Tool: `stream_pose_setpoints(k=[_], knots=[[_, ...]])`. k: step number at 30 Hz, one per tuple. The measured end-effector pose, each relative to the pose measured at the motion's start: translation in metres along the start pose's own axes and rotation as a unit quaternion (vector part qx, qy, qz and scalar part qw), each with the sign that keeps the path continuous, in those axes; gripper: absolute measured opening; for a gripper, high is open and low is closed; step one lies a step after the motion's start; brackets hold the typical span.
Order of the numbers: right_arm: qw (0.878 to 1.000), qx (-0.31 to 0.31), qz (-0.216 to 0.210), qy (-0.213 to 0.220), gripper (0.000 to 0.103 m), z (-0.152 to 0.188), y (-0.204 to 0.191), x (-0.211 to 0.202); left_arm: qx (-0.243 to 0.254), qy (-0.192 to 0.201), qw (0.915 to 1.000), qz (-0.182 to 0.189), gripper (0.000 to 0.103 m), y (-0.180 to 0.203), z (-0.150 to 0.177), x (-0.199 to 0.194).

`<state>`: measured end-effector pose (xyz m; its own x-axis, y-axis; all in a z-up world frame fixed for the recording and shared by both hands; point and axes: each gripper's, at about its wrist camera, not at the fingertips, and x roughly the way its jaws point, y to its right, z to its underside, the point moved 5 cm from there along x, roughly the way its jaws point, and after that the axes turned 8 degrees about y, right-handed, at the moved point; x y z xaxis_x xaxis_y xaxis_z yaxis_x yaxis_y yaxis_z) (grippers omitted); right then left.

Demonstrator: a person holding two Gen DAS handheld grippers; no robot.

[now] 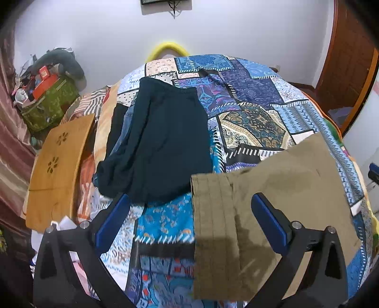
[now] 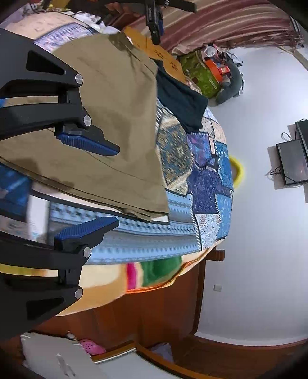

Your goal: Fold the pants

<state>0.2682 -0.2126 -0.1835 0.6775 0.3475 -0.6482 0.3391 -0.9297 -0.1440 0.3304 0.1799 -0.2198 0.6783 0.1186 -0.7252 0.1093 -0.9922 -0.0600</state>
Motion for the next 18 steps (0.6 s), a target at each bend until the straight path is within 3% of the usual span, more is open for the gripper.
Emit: stream_pose_setpoints(k=[2,13,18], knots=[[1.000,0.003,0.001,-0.005,0.055,-0.008,0.007,0.013,0.002,-0.005,1.0000,0.000,0.103,0.001,-0.003,0.010],[0.999,-0.010,0.012,-0.049,0.055,-0.032,0.026,0.116,0.015,-0.045,0.9989,-0.001,0.103,0.005,-0.003,0.070],[0.997,-0.015,0.027,-0.071,0.055,-0.032,0.033,0.162,-0.010,-0.064,0.9976,0.024,0.103,0.000,0.008,0.087]])
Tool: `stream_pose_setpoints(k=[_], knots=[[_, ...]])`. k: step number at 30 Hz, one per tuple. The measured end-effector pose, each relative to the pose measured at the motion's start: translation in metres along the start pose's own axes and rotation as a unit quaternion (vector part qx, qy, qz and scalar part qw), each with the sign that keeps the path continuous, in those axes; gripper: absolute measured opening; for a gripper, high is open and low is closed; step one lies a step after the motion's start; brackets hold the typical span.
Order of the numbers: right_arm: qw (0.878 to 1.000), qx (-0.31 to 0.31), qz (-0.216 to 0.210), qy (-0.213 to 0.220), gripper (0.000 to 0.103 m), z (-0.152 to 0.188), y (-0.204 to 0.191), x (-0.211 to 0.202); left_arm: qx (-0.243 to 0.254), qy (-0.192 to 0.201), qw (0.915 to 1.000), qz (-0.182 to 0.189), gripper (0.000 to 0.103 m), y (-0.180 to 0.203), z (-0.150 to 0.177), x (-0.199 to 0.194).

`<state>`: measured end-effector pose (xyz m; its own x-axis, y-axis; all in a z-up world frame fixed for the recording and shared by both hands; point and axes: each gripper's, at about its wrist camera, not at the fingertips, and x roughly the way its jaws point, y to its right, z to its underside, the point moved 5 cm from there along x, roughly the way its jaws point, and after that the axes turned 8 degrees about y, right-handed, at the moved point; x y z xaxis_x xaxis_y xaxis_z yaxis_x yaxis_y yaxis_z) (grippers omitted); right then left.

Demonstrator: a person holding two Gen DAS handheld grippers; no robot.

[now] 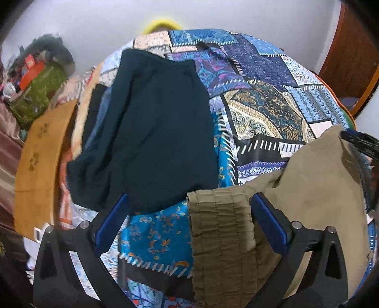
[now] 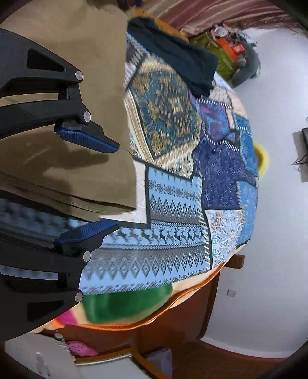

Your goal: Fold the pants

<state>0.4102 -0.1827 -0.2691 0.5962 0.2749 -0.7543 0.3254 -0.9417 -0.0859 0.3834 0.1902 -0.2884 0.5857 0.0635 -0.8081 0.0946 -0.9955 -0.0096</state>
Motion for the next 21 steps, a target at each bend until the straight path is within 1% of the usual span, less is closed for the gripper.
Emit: stream_pose_setpoints(k=[3,4,5,6,7,8,11,13,16,19,21], knots=[[1.000,0.009,-0.003,-0.015,0.054,-0.002,0.005,0.019,-0.016,-0.005,0.9997,0.017,0.103,-0.003,0.004,0.004],[1.000,0.014,-0.006,-0.017,0.048,-0.003,0.006,0.022,-0.021,-0.005,0.9995,0.021,0.103,-0.004,0.005,0.004],[1.000,0.016,-0.008,-0.016,0.035,-0.003,0.007,0.024,-0.026,-0.003,0.9994,0.025,0.103,-0.005,0.006,0.004],[1.000,0.014,-0.002,-0.019,0.029,-0.002,0.007,0.026,-0.027,-0.001,0.9993,0.026,0.103,-0.006,0.006,0.004],[1.000,0.008,0.004,-0.022,0.014,0.000,0.007,0.028,-0.028,0.004,0.9992,0.029,0.098,-0.006,0.006,0.002],[1.000,0.001,0.002,-0.028,0.012,0.003,0.006,0.031,-0.027,0.009,0.9991,0.032,0.092,-0.006,0.006,0.001],[0.999,-0.024,0.012,-0.040,0.010,0.011,0.002,0.036,-0.023,0.022,0.9992,0.026,0.082,-0.004,0.008,-0.002],[0.999,-0.030,0.018,-0.039,0.009,0.012,0.002,0.035,-0.021,0.028,0.9994,0.006,0.080,-0.004,0.012,-0.001],[0.998,-0.040,0.028,-0.037,0.009,0.013,0.001,0.035,-0.038,0.027,0.9989,-0.008,0.079,-0.006,0.019,0.001],[0.997,-0.049,0.041,-0.039,0.008,0.015,0.000,0.037,-0.062,0.024,0.9978,-0.004,0.079,-0.011,0.021,0.002],[0.997,-0.051,0.042,-0.040,0.009,0.013,0.000,0.039,-0.065,0.017,0.9978,0.002,0.079,-0.012,0.020,0.001]])
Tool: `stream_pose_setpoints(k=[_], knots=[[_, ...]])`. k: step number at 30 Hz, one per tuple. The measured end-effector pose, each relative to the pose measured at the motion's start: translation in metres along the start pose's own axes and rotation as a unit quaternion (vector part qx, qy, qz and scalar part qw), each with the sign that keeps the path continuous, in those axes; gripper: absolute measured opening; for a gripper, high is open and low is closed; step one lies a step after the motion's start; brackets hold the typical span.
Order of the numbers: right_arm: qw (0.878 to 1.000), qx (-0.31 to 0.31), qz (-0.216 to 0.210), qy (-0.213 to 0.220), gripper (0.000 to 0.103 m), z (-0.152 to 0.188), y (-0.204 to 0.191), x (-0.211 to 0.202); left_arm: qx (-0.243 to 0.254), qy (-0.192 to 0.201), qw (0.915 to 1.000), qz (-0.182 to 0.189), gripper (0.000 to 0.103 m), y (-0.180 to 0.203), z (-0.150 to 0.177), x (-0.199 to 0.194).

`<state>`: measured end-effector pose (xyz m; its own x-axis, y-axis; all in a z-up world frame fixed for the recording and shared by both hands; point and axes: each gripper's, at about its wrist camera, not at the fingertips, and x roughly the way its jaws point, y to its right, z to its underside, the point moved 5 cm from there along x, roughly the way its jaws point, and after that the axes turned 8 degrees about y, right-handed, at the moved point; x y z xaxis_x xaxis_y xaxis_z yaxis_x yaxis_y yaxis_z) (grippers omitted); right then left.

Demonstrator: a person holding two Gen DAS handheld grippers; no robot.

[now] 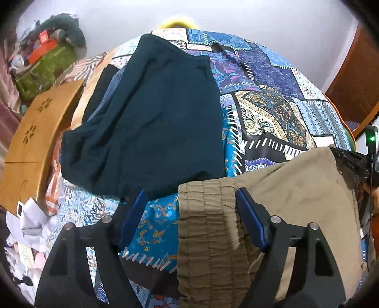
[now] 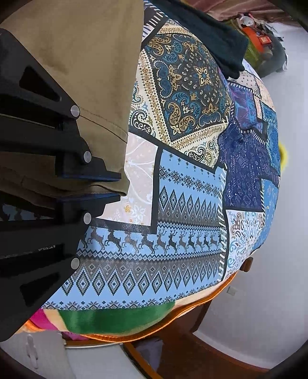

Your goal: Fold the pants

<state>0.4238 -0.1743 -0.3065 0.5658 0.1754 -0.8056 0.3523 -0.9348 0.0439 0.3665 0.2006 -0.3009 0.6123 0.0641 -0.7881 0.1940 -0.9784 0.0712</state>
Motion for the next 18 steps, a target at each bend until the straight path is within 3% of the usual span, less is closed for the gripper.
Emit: stream_pose_setpoints(k=[4,7,10,12,18], knots=[[1.000,0.005,0.005,0.003,0.013,-0.007,0.005,-0.011,0.015,0.006,0.9999,-0.001,0.078,0.004,-0.005,-0.015],[0.999,0.009,0.006,0.033,0.015,-0.016,0.007,-0.035,0.029,0.021,0.9993,-0.008,0.079,0.006,-0.012,-0.031],[0.998,0.013,-0.013,0.066,0.027,-0.028,0.000,-0.064,0.038,0.034,0.9987,-0.008,0.080,0.010,-0.019,-0.046],[0.995,0.015,-0.042,0.085,0.030,-0.037,-0.011,-0.084,0.041,0.041,0.9983,0.000,0.081,0.015,-0.023,-0.054],[0.981,0.023,-0.176,0.083,0.057,-0.045,-0.068,-0.115,0.057,0.046,0.9969,0.028,0.094,0.039,-0.027,-0.066]])
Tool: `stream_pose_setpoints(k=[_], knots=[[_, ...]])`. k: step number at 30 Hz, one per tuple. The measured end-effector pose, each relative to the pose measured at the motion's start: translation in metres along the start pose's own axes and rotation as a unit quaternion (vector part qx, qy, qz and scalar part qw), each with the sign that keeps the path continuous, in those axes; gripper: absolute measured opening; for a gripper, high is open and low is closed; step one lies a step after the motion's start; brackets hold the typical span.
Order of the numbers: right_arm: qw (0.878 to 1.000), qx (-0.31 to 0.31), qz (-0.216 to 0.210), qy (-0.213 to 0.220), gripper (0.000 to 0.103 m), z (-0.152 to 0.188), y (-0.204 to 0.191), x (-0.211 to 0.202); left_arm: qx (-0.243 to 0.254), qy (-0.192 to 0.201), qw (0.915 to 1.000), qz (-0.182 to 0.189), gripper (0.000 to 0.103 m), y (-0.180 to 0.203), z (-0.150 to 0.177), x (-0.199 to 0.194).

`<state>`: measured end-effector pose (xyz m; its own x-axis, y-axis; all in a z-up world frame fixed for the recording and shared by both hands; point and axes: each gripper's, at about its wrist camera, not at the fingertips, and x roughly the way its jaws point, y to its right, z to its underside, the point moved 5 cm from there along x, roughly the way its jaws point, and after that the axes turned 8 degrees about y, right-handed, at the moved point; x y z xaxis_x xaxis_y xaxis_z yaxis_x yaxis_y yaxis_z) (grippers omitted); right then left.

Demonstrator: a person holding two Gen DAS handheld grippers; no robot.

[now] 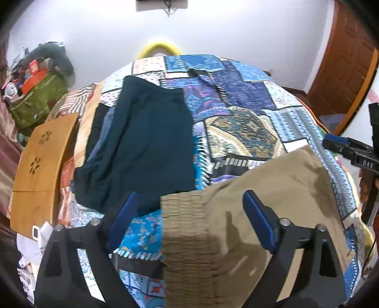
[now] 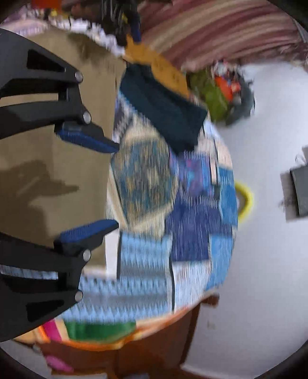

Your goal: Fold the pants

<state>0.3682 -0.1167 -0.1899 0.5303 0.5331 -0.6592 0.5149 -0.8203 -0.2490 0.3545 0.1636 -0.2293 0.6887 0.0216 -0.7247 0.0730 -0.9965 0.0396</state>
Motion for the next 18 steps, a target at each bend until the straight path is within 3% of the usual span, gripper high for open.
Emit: stream_pose_setpoints(k=[2,7,14,18], knots=[[1.000,0.003,-0.026,-0.007,0.066,0.004,-0.017,0.005,0.003,-0.008,0.9999,0.009,0.096,0.007,0.002,0.003],[0.996,0.022,-0.071,-0.056,0.068,0.025,-0.048,0.032,0.014,-0.056,0.9981,0.020,0.096,0.023,0.016,0.025],[0.980,0.005,-0.072,-0.185,0.069,0.084,-0.061,0.074,0.043,-0.111,0.9927,0.016,0.097,0.031,0.054,0.050],[0.980,-0.030,-0.069,-0.182,0.069,0.099,-0.067,0.061,0.071,-0.095,0.9929,0.008,0.097,0.034,0.061,0.038]])
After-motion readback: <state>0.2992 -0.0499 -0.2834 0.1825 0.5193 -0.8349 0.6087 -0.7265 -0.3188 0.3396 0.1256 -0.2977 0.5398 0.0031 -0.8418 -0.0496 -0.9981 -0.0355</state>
